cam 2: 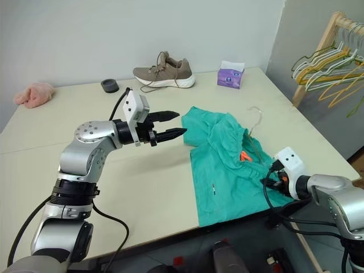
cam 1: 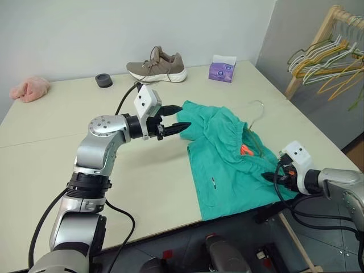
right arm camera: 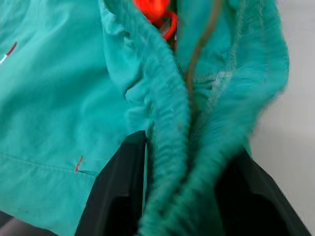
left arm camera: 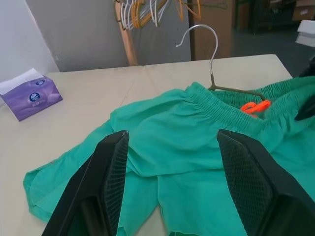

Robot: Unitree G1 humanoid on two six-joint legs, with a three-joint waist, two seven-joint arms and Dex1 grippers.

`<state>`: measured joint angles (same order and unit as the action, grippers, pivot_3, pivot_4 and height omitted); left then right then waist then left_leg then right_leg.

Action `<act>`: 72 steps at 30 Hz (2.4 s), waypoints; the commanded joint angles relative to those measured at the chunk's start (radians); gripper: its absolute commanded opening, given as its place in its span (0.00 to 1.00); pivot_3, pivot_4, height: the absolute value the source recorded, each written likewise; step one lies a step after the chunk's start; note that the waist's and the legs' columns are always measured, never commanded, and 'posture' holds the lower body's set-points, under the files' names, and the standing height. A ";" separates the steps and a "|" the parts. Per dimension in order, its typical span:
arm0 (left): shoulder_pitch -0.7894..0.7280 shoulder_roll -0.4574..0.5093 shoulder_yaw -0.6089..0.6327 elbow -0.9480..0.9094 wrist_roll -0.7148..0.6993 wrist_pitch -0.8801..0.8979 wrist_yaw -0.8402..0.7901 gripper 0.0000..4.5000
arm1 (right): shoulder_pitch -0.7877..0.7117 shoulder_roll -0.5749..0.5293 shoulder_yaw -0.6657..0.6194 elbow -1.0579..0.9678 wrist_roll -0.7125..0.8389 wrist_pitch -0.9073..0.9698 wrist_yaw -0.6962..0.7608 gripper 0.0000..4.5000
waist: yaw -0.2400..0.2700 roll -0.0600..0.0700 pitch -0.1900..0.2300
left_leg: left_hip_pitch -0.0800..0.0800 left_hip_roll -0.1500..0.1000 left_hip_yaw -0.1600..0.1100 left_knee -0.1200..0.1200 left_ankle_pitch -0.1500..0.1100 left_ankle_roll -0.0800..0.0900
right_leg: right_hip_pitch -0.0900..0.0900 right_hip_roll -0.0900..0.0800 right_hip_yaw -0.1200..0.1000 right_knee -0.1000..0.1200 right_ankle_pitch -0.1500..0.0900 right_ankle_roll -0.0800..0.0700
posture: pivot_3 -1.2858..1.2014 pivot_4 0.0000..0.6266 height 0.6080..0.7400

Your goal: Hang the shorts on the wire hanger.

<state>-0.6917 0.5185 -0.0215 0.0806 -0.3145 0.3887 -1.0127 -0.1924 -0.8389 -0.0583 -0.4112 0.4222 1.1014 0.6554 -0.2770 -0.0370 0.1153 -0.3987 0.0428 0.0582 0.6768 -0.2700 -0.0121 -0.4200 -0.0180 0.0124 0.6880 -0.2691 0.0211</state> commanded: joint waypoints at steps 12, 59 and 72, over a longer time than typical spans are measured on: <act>0.013 0.001 0.004 -0.060 -0.015 -0.006 0.019 0.66 | -0.183 -0.037 0.214 0.204 -0.095 -0.157 0.142 0.39 | 0.002 0.000 0.000 | 0.000 0.000 0.000 0.000 0.000 0.000 | 0.000 -0.001 0.000 0.000 0.001 -0.001 | 0.39 0.14 1.00; -0.025 -0.165 -0.106 -0.223 -0.232 0.151 -0.011 0.66 | 0.521 0.031 -0.966 0.001 -0.149 0.033 -0.071 0.01 | -0.013 0.014 0.009 | 0.003 -0.016 -0.025 0.000 0.001 0.002 | 0.021 -0.014 -0.023 -0.009 -0.004 0.006 | 0.33 0.23 1.00; -0.135 -0.292 -0.108 -0.161 -0.115 0.061 0.182 0.66 | 0.161 -0.242 -0.962 0.397 -0.218 -0.097 -0.240 0.01 | -0.091 0.019 0.023 | 0.019 -0.016 -0.020 -0.017 0.000 0.002 | 0.034 -0.006 -0.017 -0.023 -0.006 0.004 | 0.33 0.26 1.00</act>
<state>-0.7831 0.2391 -0.1304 -0.0660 -0.4491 0.4716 -0.8675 0.0206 -1.0292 -1.0309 -0.0439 0.2141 1.0507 0.4510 -0.3681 -0.0182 0.1384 -0.3803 0.0269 0.0393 0.6601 -0.2695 -0.0103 -0.3859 -0.0239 -0.0040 0.6631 -0.2754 0.0251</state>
